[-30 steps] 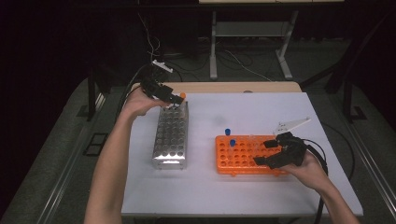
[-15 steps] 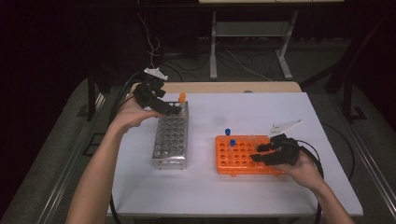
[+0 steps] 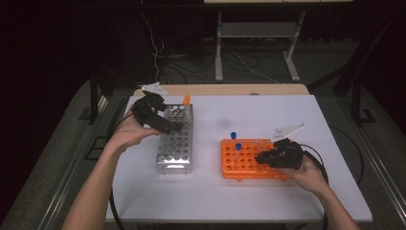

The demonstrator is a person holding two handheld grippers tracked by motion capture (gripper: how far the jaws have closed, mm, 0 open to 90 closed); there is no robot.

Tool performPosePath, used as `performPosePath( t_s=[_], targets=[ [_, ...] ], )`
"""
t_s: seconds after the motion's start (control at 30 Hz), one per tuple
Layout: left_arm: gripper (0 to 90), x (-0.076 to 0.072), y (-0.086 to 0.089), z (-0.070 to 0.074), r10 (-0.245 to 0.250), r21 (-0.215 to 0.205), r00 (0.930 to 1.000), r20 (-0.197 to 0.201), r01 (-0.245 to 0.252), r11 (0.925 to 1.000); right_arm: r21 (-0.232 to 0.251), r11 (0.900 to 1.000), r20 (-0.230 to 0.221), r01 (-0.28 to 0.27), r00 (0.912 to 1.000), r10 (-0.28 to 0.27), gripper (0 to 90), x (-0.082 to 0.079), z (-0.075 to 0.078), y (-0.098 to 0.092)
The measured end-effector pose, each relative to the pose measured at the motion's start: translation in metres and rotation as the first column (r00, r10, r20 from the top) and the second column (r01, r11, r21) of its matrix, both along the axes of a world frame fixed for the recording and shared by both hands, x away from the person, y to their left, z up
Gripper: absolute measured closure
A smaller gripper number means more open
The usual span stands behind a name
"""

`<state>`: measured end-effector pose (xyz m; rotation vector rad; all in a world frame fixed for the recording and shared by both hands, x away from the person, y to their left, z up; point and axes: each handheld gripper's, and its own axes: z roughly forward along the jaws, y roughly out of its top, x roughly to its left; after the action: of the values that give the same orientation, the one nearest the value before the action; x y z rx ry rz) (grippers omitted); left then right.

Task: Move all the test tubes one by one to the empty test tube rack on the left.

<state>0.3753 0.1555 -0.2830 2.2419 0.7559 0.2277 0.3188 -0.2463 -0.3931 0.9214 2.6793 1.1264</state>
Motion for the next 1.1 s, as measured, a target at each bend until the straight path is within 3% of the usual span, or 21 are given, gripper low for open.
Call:
performPosePath(
  t_s=[0.4, 1.1],
  targets=[
    [0.0, -0.011, -0.011, -0.003, -0.057, 0.002, 0.9983, -0.005, 0.057, 0.9984, -0.006, 1.0, 0.027, -0.019, 0.9995, 0.02, 75.0, 0.0, 0.029, -0.001],
    [0.0, -0.019, -0.029, 0.018, -0.15, 0.017, 0.9887, 0.002, 0.15, 0.9885, -0.047, 0.992, 0.073, -0.117, 0.9901, 0.12, 75.0, 0.008, 0.098, 0.028]
  ],
)
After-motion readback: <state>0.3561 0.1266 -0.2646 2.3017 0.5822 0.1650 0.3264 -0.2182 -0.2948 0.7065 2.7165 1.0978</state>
